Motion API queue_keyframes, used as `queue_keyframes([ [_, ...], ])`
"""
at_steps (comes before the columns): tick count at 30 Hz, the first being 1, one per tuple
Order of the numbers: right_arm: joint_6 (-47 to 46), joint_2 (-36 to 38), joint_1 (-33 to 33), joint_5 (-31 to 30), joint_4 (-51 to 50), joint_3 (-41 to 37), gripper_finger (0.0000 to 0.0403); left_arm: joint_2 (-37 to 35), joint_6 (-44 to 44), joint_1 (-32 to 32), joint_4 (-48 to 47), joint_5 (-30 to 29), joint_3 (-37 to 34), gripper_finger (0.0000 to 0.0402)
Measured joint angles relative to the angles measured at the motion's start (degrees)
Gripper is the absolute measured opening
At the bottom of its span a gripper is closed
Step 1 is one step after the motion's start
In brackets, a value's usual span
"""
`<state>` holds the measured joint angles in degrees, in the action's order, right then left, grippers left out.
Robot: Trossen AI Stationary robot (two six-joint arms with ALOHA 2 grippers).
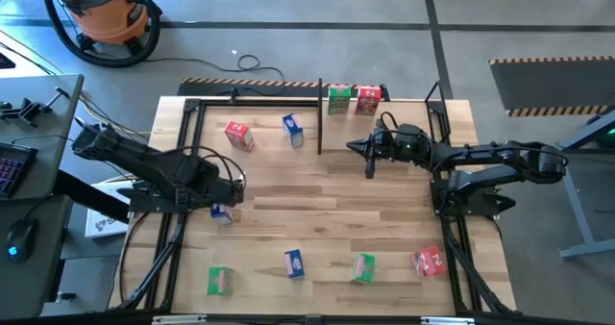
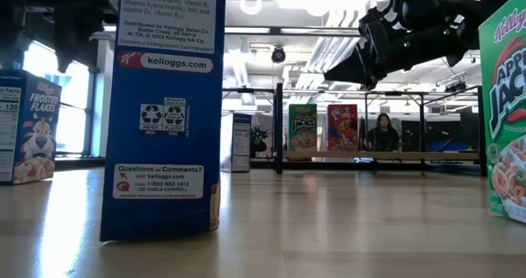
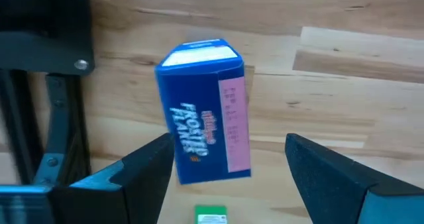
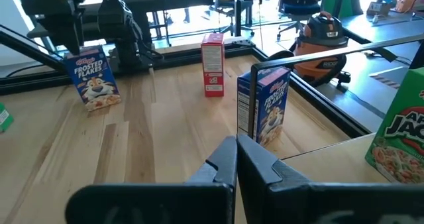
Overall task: Stack cereal on shelf
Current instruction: Put the middle left blue cereal box on the shelf
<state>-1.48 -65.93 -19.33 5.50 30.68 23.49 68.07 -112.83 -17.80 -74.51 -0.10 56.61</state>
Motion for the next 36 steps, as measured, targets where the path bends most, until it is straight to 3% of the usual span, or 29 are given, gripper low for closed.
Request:
queue_keyframes([
  [16,0.18,-0.01,0.0,-0.04,0.02,0.02,0.0,-0.13,-3.54,-1.86,1.02,-0.21,-1.43,0.028],
  [32,0.2,-0.02,0.0,-0.07,0.04,0.02,0.0,0.24,-6.02,-3.31,0.48,4.71,0.27,0.028],
  [36,0.21,-0.02,-0.02,0.53,0.03,0.02,0.0,1.04,-6.96,-4.31,0.68,3.73,-0.51,0.028],
])
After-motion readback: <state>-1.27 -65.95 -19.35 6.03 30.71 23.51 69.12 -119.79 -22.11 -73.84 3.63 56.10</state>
